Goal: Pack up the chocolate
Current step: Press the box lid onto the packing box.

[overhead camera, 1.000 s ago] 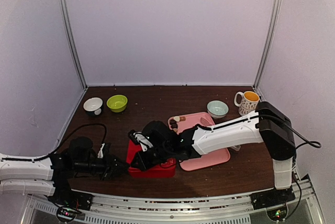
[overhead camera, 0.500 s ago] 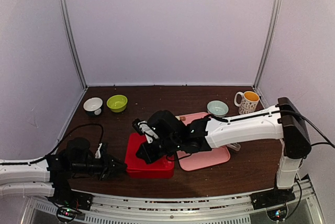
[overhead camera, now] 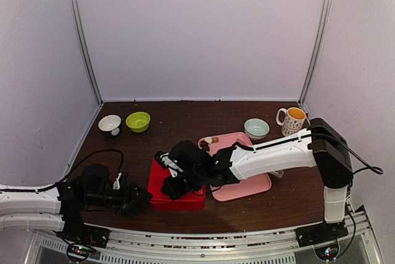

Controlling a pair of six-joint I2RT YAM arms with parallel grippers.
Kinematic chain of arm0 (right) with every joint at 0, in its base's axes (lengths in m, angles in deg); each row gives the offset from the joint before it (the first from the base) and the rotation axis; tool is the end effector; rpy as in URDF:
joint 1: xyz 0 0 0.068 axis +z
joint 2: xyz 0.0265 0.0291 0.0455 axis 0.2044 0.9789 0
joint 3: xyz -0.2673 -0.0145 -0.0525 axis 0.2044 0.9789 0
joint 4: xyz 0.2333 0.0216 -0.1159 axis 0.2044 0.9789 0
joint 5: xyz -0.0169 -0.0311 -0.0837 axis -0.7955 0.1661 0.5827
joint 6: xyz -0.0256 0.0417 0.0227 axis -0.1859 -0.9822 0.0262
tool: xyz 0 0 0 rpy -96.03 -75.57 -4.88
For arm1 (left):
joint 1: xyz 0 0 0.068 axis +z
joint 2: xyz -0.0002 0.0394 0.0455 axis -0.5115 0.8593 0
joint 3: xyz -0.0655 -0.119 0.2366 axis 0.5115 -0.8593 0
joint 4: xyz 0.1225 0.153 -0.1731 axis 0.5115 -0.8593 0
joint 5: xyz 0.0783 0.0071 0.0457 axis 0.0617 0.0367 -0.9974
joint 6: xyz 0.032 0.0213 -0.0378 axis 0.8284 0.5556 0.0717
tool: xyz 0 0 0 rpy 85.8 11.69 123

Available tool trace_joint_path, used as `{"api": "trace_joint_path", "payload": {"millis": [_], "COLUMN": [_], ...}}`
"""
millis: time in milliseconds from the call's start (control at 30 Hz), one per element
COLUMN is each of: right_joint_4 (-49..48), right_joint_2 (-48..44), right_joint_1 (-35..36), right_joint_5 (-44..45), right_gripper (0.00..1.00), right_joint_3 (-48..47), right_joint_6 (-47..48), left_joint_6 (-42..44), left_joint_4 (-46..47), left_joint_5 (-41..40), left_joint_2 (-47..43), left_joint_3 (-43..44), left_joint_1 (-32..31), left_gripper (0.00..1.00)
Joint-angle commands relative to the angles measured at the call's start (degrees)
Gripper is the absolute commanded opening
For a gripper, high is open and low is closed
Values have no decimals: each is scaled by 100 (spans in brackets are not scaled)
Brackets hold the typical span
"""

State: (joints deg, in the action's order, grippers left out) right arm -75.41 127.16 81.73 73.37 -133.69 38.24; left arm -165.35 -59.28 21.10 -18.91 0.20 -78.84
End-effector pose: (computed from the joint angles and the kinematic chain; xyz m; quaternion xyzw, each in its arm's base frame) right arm 0.1453 0.4243 0.1868 -0.3556 0.8412 0.3752 0.1587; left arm 0.0920 -0.1188 0.1324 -0.2251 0.8539 -0.4673 0.0428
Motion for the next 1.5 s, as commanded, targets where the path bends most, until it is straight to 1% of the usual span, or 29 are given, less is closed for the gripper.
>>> {"api": "trace_joint_path", "payload": {"millis": [0, 167, 267, 333, 400, 533, 633, 733, 1033, 1267, 1467], "right_joint_4": [299, 244, 200, 178, 142, 155, 196, 264, 398, 422, 403], "right_joint_2": [267, 265, 257, 259, 261, 340, 458, 542, 371, 335, 81], "right_joint_1": [39, 44, 38, 43, 43, 45, 44, 42, 132, 302, 250], "right_joint_5": [-96, -166, -200, -213, -234, -253, -357, -469, -587, -513, -347], "right_gripper": [0, 0, 0, 0, 0, 0, 0, 0, 0, 0, 0], "right_joint_3": [76, 123, 145, 162, 192, 218, 217, 220, 410, 549, 515], "right_joint_6": [-92, -113, -127, -143, -149, -178, -189, -182, -165, -214, -121], "left_joint_6": [-141, -175, -325, -484, -578, -553, -595, -596, -579, -583, -555], "left_joint_4": [361, 819, 1116, 1314, 1274, 703, 636, 751, 1123, 1034, 765], "left_joint_5": [102, 133, 33, -134, -321, -596, -635, -601, -457, -490, -543], "left_joint_2": [340, 885, 1084, 1032, 881, 578, 526, 629, 1129, 1142, 1019], "left_joint_3": [-108, -40, -175, -361, -490, -464, -538, -544, -534, -534, -486], "left_joint_1": [-66, -167, -193, -198, -201, -202, -202, -202, -202, -211, -206], "left_gripper": [70, 68, 61, 52, 45, 37, 32, 30, 26, 21, 20]}}
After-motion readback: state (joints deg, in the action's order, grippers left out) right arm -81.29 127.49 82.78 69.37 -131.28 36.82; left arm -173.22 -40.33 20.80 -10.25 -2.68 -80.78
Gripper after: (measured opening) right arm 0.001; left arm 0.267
